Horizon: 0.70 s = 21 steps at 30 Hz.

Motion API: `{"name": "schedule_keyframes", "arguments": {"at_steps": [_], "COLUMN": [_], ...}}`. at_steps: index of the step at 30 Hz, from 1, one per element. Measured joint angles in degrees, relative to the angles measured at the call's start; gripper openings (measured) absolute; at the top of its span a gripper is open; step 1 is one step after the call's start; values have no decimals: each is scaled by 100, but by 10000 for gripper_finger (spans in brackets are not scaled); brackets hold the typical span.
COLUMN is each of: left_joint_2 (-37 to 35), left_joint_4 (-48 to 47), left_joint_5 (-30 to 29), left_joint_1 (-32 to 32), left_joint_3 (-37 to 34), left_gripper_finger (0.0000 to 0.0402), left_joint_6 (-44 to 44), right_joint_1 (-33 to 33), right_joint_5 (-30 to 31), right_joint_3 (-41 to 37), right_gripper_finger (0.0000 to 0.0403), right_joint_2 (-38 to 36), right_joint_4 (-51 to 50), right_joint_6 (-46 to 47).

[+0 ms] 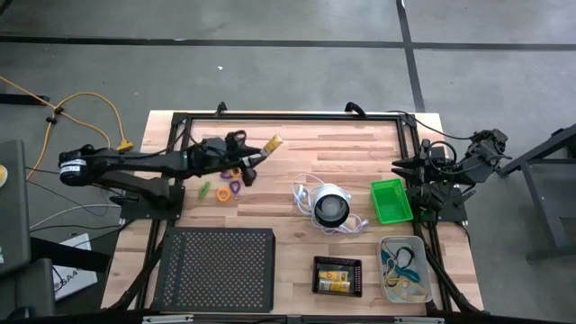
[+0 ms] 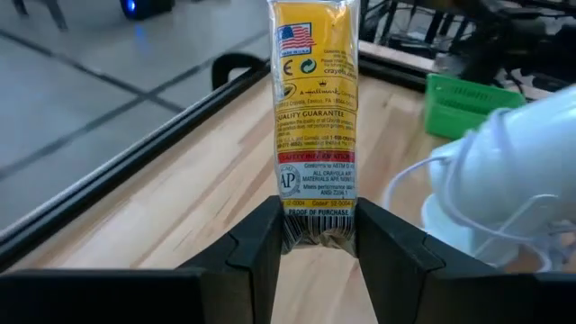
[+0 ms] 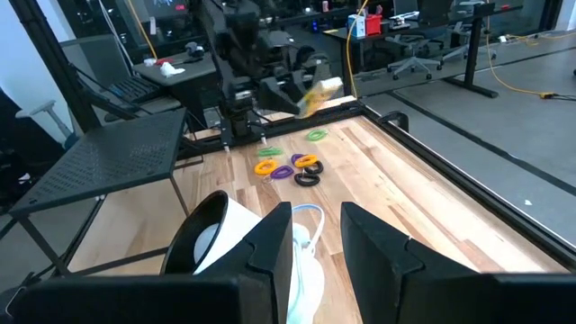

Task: Pick & Place Office Desk Supplies
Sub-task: Put the yellow crayon box into the black bin

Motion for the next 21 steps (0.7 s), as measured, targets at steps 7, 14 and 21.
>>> {"name": "schedule_keyframes", "arguments": {"at_steps": [7, 14, 21], "left_joint_2": [475, 1533, 2418], "left_joint_4": [6, -28, -51], "left_joint_5": [-653, -662, -669], "left_joint_1": [-848, -1425, -2054], "left_joint_3": [553, 1563, 2510], "left_gripper_finger": [125, 125, 125], "left_joint_6": [213, 401, 720], "right_joint_1": [-1, 0, 0], "right_joint_5": [0, 0, 2], "right_joint_3": [-1, -1, -1], "right_gripper_finger": [85, 85, 85], "right_joint_2": [-1, -1, -1], "right_joint_4": [0, 0, 0], "right_joint_6": [0, -1, -1]}}
